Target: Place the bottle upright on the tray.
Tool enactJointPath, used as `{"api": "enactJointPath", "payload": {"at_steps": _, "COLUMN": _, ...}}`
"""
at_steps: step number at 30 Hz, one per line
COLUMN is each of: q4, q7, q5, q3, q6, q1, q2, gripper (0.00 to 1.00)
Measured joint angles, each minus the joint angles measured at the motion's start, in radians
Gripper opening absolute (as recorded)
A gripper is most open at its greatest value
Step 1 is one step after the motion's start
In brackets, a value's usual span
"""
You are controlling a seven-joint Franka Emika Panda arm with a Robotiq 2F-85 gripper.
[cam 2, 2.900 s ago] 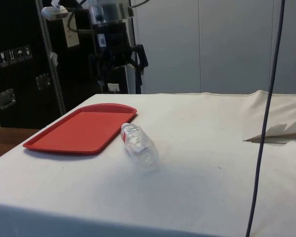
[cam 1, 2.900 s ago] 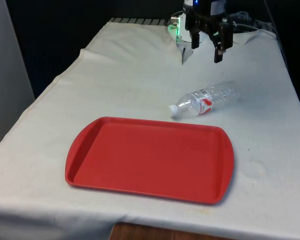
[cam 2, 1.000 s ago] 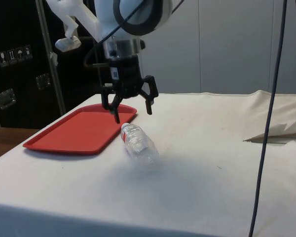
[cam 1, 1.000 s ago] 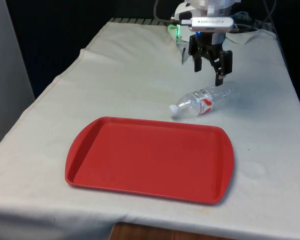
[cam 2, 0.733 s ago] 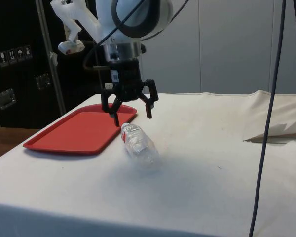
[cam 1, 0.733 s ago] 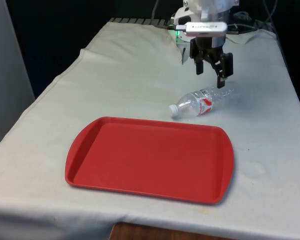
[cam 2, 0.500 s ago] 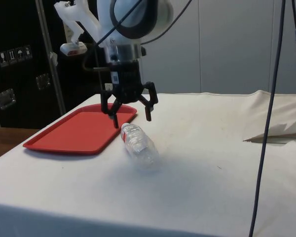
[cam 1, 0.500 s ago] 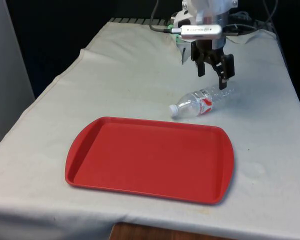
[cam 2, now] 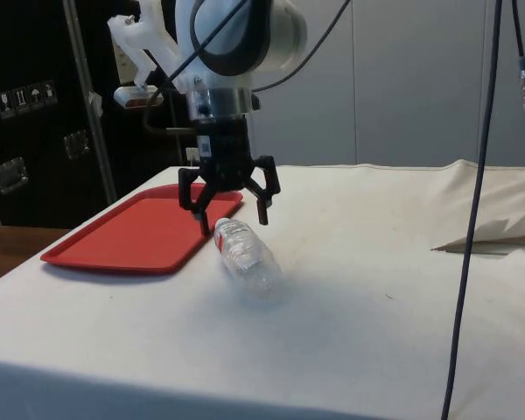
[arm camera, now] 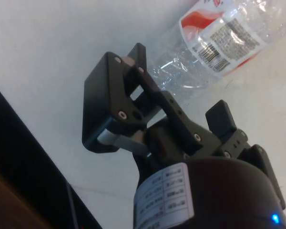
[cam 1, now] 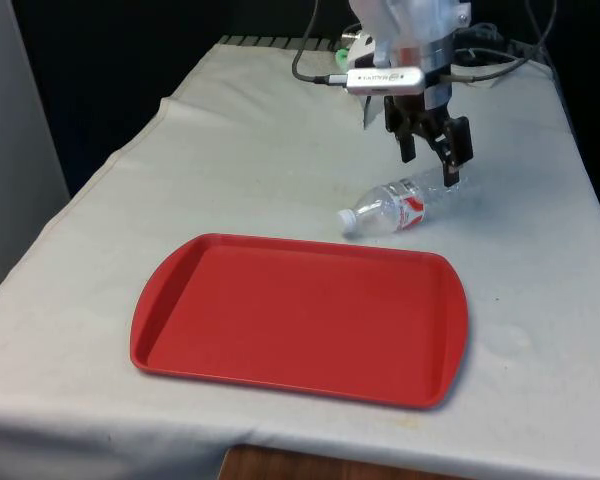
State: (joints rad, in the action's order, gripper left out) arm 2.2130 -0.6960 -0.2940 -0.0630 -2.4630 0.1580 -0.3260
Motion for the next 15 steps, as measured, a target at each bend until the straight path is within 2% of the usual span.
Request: {"api": "enactJointPath", "payload": {"at_steps": 15, "q4": -0.002, "q7": 0.005, "q5": -0.001, "q3": -0.002, "q6": 0.009, "q1": -0.002, "q2": -0.002, "gripper": 1.0}}
